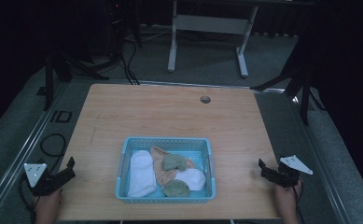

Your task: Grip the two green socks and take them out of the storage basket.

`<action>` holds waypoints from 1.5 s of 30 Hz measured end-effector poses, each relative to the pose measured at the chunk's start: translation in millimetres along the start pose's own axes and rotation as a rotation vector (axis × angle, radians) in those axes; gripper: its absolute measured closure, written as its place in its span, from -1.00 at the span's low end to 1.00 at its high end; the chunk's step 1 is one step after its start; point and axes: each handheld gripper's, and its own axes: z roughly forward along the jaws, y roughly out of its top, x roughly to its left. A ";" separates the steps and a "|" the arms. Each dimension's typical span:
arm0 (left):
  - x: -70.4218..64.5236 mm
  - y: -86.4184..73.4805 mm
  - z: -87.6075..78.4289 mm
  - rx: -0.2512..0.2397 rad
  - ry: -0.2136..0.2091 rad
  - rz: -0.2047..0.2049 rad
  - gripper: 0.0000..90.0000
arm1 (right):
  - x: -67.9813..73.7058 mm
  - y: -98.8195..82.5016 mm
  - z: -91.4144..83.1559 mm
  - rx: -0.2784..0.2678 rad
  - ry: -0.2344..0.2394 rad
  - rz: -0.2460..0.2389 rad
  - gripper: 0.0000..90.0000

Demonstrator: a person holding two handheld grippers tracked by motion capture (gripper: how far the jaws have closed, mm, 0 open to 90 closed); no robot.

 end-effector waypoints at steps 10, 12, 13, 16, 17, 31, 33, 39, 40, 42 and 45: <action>0.5 0.7 0.7 0.008 -0.017 0.009 -0.99 | -4.2 0.0 0.7 0.045 0.004 0.048 -0.77; -0.3 0.6 1.0 0.016 -0.014 0.016 -0.99 | -4.5 0.6 2.8 0.087 0.020 0.044 -0.77; -0.3 0.7 1.1 0.018 -0.022 0.020 -0.99 | -5.1 1.0 3.7 0.107 0.036 0.034 -0.77; 0.3 0.5 0.9 0.016 -0.034 0.016 -0.99 | -8.5 1.6 1.6 0.138 0.058 0.010 -0.77; 0.7 0.5 1.0 0.016 -0.037 0.014 -0.98 | -10.5 1.9 0.5 0.134 0.075 0.020 -0.77; 0.9 0.5 1.5 0.024 -0.049 0.010 -0.98 | -6.5 32.7 -4.0 0.578 0.429 -0.328 -0.77; 0.9 0.5 1.5 0.026 -0.048 0.010 -0.99 | -1.5 34.2 -5.6 0.627 0.473 -0.370 -0.77; 0.9 0.6 1.6 0.028 -0.049 0.008 -0.98 | 14.8 38.5 -9.1 0.747 0.556 -0.498 -0.77; 1.0 0.6 1.6 0.029 -0.050 0.008 -0.98 | 17.5 39.4 -9.5 0.763 0.565 -0.513 -0.77; 1.0 0.6 1.6 0.029 -0.050 0.008 -0.98 | 23.4 41.9 -9.9 0.789 0.591 -0.536 -0.73; 1.1 0.6 1.6 0.031 -0.052 0.007 -0.98 | 32.6 47.5 -11.0 0.794 0.614 -0.571 -0.70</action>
